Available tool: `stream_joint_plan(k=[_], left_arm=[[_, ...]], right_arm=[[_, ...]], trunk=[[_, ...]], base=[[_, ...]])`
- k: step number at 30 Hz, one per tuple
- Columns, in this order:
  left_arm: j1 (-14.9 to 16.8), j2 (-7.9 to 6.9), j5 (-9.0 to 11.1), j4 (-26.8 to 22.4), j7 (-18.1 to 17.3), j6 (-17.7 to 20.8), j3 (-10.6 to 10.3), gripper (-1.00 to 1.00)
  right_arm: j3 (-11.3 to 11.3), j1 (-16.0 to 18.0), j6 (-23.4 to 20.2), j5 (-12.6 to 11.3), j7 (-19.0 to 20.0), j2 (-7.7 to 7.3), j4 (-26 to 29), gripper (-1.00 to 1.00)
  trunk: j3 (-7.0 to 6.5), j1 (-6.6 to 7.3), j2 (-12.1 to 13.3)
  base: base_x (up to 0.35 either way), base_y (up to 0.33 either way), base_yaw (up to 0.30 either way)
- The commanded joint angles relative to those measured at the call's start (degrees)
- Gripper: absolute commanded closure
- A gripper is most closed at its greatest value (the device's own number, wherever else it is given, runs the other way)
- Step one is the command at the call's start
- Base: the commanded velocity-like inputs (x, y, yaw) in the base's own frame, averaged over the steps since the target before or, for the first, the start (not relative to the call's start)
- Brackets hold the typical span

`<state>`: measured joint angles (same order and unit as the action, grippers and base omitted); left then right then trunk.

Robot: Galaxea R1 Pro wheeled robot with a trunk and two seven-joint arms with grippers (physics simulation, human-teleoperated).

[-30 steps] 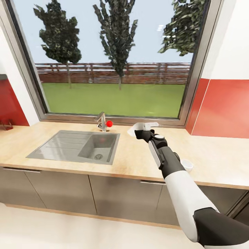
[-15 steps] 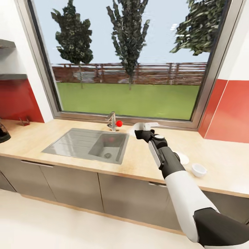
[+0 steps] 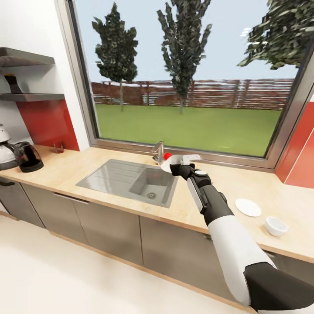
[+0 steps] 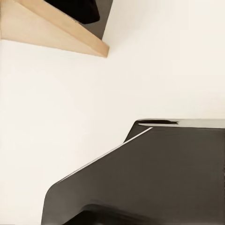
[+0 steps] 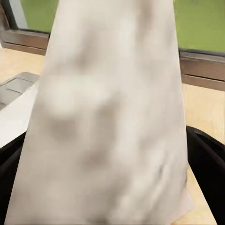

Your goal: Set up a coffee station on the kitchen countertop: keep the coffee maker on the countertop, move the bottle of coffee from the kitchen shelf to the counter next to the coffee maker, place a paper coffee filter on top of the coffee maker, put the saucer next to the coffee maker with the coffee cup on the saucer, and place the electric kettle next to the coffee maker.

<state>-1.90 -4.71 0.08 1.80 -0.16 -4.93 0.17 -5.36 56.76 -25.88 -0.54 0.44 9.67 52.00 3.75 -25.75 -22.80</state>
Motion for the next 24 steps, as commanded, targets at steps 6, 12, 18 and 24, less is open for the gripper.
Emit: stream_joint_plan(k=[6, 12, 18, 24], left_arm=[[0.1, 0.20, 0.0, 0.1, 0.0, -0.4, 0.0, -1.00], [0.1, 0.31, 0.0, 0.1, 0.0, -0.4, -0.1, -1.00], [0.1, 0.32, 0.0, 0.1, 0.0, -0.4, -0.1, -1.00], [0.1, 0.32, 0.0, 0.1, 0.0, -0.4, -0.1, -1.00]], right_arm=[[0.0, 0.0, -0.3, -0.1, 0.1, 0.00, 0.1, 1.00], [0.0, 0.0, -0.3, -0.1, 0.1, 0.00, 0.0, 1.00], [0.0, 0.0, -0.3, -0.1, 0.0, 0.00, 0.0, 1.00], [0.0, 0.0, -0.4, -0.1, 0.0, 0.00, 0.0, 1.00]], trunk=[[0.11, -0.04, -0.1], [0.11, -0.04, -0.1], [0.21, -0.04, -0.1], [0.43, -0.04, -0.1]], base=[[0.000, 0.000, 0.278], [0.000, 0.000, 0.279], [0.000, 0.000, 0.278], [0.000, 0.000, 0.276]])
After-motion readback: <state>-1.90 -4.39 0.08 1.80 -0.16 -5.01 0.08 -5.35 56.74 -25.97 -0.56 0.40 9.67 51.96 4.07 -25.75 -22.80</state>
